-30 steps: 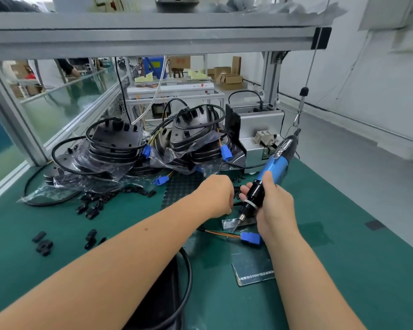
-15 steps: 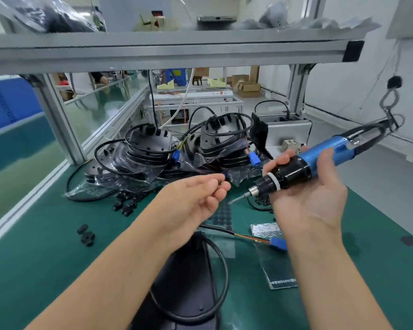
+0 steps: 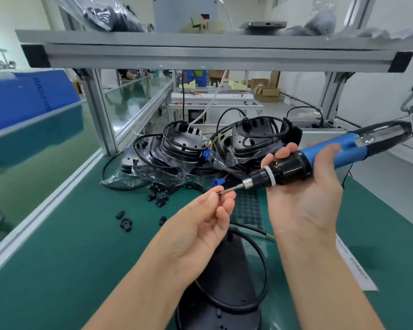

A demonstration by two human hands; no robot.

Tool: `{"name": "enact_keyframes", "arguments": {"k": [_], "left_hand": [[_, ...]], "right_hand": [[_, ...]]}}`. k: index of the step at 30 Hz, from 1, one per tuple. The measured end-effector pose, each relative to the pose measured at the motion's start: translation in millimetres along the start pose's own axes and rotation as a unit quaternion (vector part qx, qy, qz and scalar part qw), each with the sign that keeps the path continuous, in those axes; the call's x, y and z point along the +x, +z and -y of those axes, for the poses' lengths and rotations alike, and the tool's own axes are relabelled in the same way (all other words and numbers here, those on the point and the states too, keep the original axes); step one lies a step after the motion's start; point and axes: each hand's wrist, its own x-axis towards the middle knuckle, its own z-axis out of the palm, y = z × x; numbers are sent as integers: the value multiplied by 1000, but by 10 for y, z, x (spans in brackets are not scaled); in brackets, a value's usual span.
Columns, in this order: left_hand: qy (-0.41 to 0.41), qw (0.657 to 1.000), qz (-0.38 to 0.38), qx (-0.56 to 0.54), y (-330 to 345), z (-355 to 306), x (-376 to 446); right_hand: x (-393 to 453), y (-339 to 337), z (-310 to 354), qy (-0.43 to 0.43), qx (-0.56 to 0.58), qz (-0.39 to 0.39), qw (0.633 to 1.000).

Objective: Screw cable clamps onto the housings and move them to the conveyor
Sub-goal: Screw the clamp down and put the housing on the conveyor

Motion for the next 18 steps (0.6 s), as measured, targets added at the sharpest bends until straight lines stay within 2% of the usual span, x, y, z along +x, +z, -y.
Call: {"name": "enact_keyframes", "arguments": {"k": [4, 8, 10, 12, 13, 14, 16, 18], "left_hand": [[32, 999, 2, 27, -34, 35, -35], [101, 992, -7, 77, -66, 103, -53], [148, 981, -15, 125, -90, 127, -59], [185, 954, -5, 236, -133, 66, -67], [192, 925, 3, 327, -170, 0, -60], [193, 882, 4, 430, -206, -84, -37], [216, 766, -11, 606, -243, -287, 14], [204, 677, 16, 706, -215, -426, 63]], "right_hand": [[-32, 16, -26, -13, -17, -5, 1000], [-90, 40, -54, -17, -13, -23, 1000], [-119, 40, -63, -13, -11, -32, 999], [-125, 33, -50, -7, -14, -33, 999], [-115, 30, -36, -4, -16, -31, 999], [-97, 28, -21, -1, -20, -29, 999], [-50, 21, 6, 0, -37, -23, 999], [-1, 4, 6, -6, -58, -15, 998]]}}
